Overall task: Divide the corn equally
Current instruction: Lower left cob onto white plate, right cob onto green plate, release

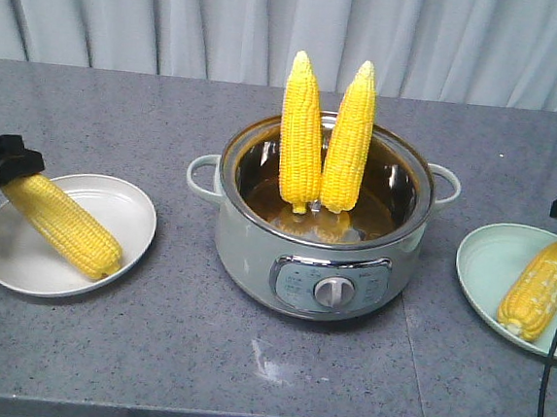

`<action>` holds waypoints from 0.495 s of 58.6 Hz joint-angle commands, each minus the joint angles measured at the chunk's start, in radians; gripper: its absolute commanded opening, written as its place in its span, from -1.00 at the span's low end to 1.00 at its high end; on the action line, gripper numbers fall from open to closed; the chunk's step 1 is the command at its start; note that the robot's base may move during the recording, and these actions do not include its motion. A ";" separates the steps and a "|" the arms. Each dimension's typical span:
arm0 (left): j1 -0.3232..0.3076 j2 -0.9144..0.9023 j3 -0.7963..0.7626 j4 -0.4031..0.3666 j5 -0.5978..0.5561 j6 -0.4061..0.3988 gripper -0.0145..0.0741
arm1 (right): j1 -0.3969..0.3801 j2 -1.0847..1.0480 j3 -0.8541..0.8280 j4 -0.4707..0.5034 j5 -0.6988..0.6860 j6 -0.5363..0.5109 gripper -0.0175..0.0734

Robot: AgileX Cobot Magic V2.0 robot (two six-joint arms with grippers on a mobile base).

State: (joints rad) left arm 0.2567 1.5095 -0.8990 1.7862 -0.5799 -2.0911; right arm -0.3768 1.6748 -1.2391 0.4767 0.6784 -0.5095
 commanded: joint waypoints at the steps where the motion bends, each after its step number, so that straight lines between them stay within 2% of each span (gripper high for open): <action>1: 0.001 -0.032 -0.025 0.003 -0.006 0.000 0.04 | -0.005 -0.049 -0.031 0.018 -0.060 -0.008 0.62; 10: 0.001 -0.032 -0.025 0.002 -0.003 -0.002 0.48 | -0.005 -0.077 -0.031 0.018 -0.127 -0.008 0.62; 16: -0.001 -0.032 -0.028 0.002 -0.002 -0.002 0.65 | -0.005 -0.107 -0.031 0.022 -0.180 -0.008 0.62; 29: -0.002 -0.032 -0.086 0.004 -0.003 0.001 0.63 | -0.005 -0.159 -0.031 0.022 -0.241 -0.008 0.62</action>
State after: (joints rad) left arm 0.2567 1.5095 -0.9261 1.7862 -0.5778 -2.0911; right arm -0.3768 1.5706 -1.2391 0.4807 0.5023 -0.5095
